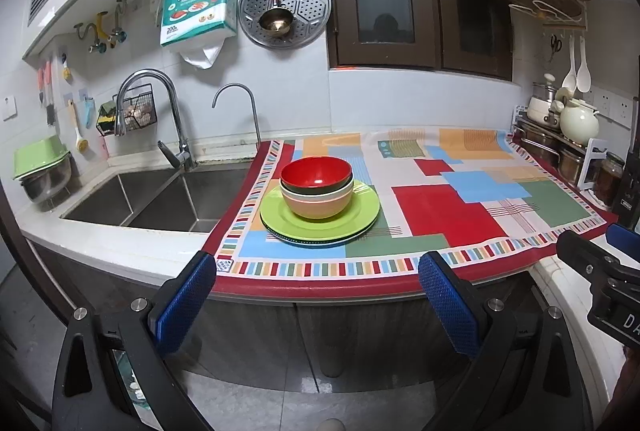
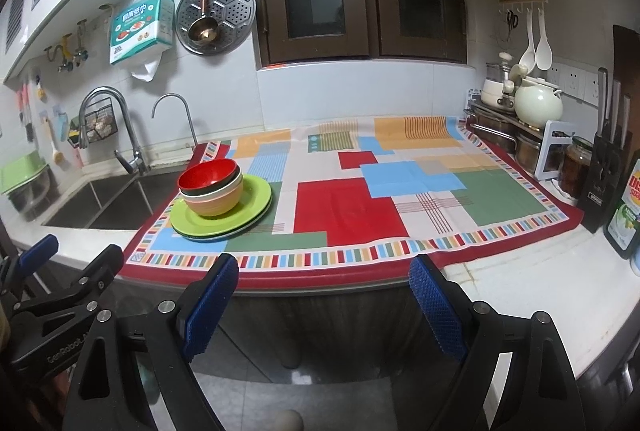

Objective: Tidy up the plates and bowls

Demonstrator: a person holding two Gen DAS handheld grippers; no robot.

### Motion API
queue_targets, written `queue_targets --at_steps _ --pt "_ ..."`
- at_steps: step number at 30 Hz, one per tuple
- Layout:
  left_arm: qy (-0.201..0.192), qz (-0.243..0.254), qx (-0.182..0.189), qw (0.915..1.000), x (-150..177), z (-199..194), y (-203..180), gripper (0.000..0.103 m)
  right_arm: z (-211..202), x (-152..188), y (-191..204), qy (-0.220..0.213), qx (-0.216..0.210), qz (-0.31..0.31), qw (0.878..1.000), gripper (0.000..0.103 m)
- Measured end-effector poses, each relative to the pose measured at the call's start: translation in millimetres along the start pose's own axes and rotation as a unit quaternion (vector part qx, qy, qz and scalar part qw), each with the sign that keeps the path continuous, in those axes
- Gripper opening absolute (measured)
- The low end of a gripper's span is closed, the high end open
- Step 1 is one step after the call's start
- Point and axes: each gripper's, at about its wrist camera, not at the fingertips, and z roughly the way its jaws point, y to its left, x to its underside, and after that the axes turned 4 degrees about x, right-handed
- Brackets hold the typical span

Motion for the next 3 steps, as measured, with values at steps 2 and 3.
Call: queue_targets --at_steps 2,3 --pt "0.001 0.001 -0.001 1.0 -0.6 0.8 0.3 0.103 1.1 -0.2 0.5 0.001 0.001 -0.001 1.0 0.088" --pt "0.001 0.001 0.0 1.0 -0.8 0.9 0.6 0.103 1.1 0.1 0.9 0.001 0.001 0.0 1.0 0.088"
